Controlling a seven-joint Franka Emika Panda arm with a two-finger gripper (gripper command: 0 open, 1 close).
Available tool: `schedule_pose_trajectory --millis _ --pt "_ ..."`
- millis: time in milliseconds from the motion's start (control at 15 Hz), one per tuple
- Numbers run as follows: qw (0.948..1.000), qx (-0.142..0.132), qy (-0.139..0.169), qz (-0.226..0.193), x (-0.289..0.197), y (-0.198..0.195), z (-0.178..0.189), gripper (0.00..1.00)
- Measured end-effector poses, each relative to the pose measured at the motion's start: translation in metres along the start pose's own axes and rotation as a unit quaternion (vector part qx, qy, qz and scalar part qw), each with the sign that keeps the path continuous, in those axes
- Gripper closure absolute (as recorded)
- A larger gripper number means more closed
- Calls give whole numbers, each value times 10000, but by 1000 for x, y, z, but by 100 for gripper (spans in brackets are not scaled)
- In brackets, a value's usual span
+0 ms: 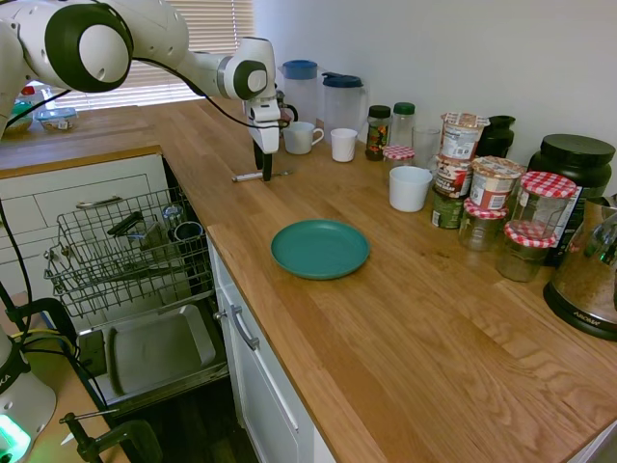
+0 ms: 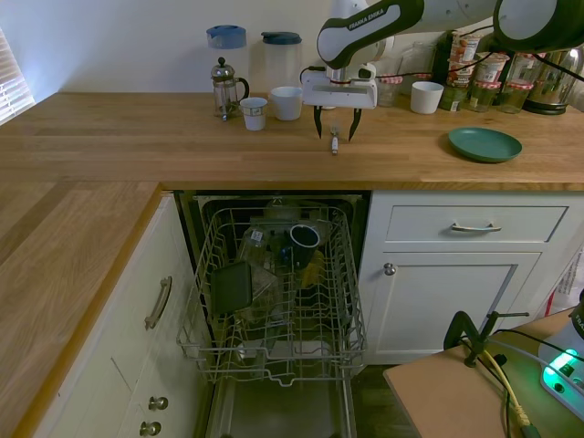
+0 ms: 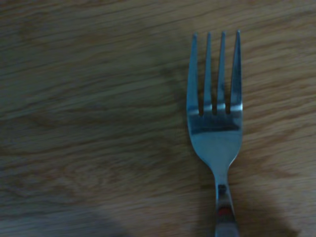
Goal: Put the fork in the dishwasher
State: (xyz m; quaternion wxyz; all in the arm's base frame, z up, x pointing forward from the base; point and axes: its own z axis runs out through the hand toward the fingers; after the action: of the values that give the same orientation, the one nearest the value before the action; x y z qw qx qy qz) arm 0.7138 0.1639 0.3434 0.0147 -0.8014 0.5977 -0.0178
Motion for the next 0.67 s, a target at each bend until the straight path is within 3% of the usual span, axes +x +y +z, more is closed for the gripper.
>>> schedule_pose_trajectory --millis 667 --pt "10000 -13 -51 30 0 -1 4 100"
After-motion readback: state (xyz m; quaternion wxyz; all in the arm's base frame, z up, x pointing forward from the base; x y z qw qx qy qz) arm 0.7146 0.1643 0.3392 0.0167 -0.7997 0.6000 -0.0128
